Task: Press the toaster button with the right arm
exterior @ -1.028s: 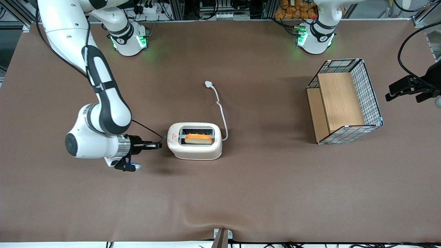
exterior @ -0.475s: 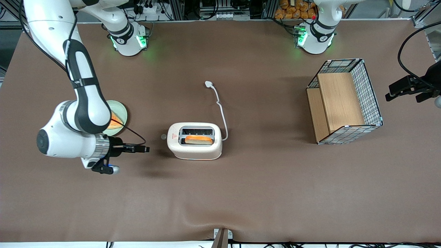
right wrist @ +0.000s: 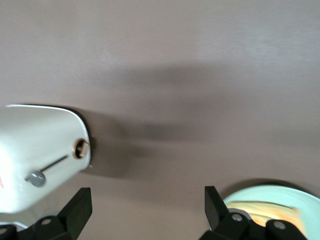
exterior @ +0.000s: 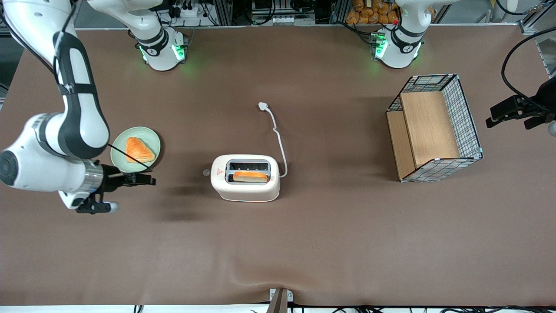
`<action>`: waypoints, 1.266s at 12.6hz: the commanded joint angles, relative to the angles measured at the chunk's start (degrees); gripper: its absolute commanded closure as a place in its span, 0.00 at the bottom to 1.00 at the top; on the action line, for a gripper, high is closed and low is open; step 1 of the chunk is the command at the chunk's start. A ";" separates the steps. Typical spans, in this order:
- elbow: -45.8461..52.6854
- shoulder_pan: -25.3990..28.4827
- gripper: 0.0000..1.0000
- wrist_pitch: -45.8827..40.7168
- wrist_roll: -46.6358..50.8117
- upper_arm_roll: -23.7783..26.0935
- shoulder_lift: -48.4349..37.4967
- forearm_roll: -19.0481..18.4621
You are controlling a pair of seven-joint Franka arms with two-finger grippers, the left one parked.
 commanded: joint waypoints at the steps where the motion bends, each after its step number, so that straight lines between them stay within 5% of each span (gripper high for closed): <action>1: -7.39 -1.88 0.00 0.53 -1.52 0.62 -7.52 -5.30; 9: -10.74 -4.35 0.00 -5.87 -2.40 0.62 -21.24 -17.35; 16: -7.94 -9.54 0.00 -16.76 4.70 5.19 -28.81 -17.63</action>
